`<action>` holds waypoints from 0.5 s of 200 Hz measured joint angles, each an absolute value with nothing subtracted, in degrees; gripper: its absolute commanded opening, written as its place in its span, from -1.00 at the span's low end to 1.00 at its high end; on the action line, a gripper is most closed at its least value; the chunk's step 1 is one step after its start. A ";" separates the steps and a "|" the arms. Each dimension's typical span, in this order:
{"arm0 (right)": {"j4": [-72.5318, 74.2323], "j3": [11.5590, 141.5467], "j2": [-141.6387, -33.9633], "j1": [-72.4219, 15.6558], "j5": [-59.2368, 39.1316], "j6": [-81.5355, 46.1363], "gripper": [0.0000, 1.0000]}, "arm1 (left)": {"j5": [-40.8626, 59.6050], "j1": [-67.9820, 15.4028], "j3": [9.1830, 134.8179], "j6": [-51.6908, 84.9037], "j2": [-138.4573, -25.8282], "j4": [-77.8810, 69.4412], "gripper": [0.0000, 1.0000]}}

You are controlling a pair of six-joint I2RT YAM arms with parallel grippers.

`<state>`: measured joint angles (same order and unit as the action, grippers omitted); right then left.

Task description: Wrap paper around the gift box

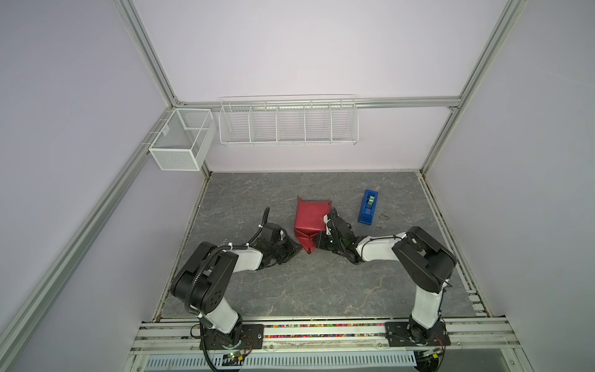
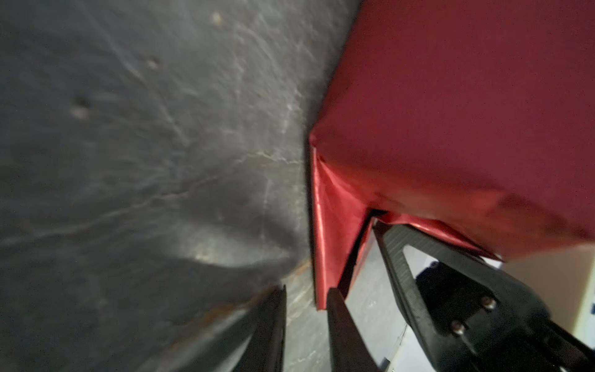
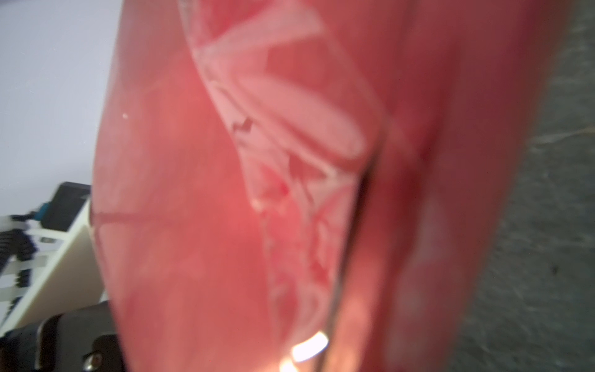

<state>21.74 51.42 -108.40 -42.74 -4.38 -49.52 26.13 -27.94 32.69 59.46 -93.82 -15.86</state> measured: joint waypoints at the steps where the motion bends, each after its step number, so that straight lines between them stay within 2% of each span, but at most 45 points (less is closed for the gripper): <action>1: 21.74 51.42 -108.40 -42.74 -4.38 -49.52 -0.70 | 26.22 -27.94 32.69 59.64 -93.86 -16.12 -0.40; 73: 21.93 51.44 -108.66 -42.74 -4.49 -49.56 -0.71 | 30.15 -28.40 33.06 62.28 -99.02 -25.58 -0.38; 100: 21.96 51.44 -108.66 -42.74 -4.58 -49.69 -0.71 | 30.30 -28.69 33.78 62.65 -99.77 -25.78 -0.45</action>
